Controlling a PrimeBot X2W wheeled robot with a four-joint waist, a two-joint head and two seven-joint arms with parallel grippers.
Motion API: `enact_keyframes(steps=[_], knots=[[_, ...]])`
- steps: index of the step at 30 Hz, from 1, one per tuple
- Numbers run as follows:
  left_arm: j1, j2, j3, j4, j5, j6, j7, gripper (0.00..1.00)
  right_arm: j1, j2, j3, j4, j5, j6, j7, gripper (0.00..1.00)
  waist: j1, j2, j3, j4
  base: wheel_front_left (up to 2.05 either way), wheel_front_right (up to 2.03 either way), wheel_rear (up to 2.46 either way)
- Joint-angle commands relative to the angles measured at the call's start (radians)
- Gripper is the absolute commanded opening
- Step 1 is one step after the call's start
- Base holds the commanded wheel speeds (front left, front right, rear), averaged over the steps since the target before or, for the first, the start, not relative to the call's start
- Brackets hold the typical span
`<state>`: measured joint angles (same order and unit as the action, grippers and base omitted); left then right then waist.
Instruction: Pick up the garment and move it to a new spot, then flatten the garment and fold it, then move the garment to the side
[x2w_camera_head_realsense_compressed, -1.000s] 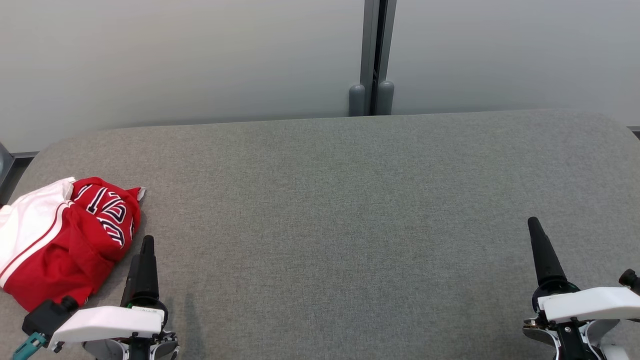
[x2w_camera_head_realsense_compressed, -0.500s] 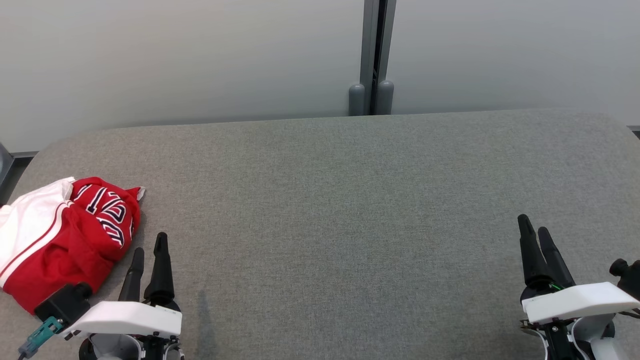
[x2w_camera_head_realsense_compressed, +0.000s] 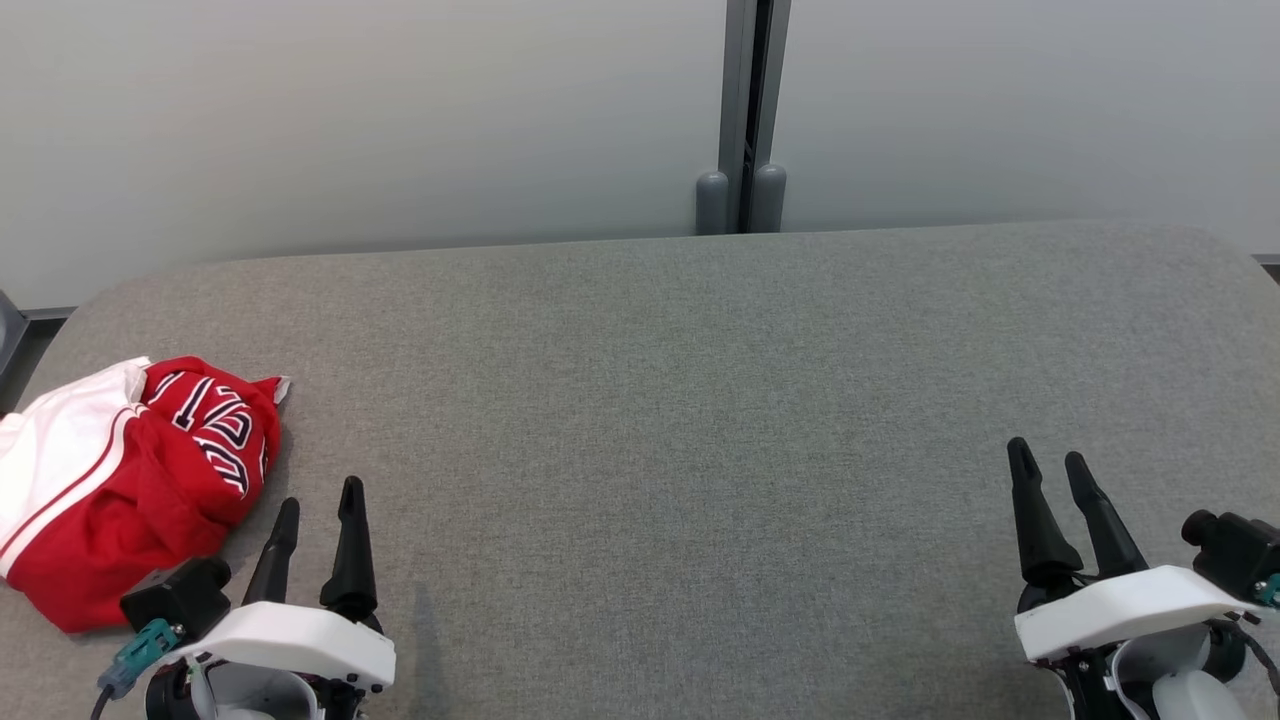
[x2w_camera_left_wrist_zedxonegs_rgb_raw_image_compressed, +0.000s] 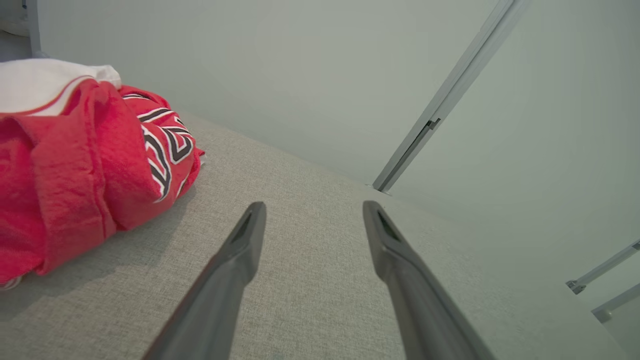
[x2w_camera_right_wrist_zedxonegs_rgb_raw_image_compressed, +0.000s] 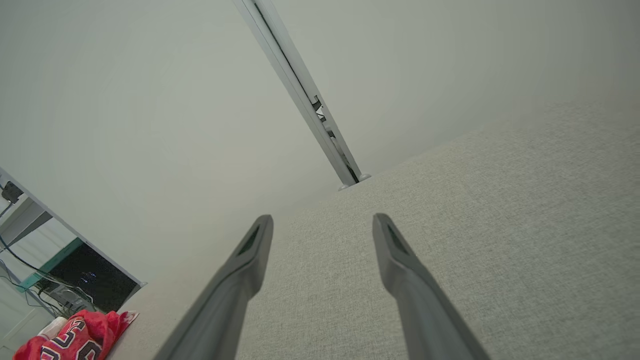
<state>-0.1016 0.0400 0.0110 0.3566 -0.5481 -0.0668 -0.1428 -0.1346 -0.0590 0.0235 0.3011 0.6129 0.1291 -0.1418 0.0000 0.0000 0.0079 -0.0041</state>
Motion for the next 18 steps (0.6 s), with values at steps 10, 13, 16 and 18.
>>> enact_keyframes(steps=[10, 13, 16, 18], knots=[[-0.032, 0.008, -0.017, 0.007, 0.149, 0.044, -0.031, 1.00, -0.027, 0.001, -0.020, 0.002, -0.157, 0.002, -0.033, 1.00, 0.0000, 0.0000, -0.004, 0.001, 0.00, 0.00, 0.00], [-0.034, 0.009, -0.022, 0.009, 0.181, 0.052, -0.038, 1.00, -0.028, 0.003, -0.025, 0.005, -0.190, 0.002, -0.041, 1.00, 0.0000, 0.0000, -0.004, 0.002, 0.00, 0.00, 0.00], [-0.035, 0.009, -0.025, 0.012, 0.207, 0.061, -0.045, 1.00, -0.029, 0.004, -0.030, 0.006, -0.221, 0.002, -0.048, 1.00, 0.0000, 0.0000, -0.005, 0.004, 0.00, 0.00, 0.00], [-0.036, 0.009, -0.026, 0.014, 0.225, 0.064, -0.050, 1.00, -0.029, 0.005, -0.031, 0.007, -0.242, 0.002, -0.051, 1.00, 0.0000, 0.0000, -0.004, 0.004, 0.00, 0.00, 0.00]])
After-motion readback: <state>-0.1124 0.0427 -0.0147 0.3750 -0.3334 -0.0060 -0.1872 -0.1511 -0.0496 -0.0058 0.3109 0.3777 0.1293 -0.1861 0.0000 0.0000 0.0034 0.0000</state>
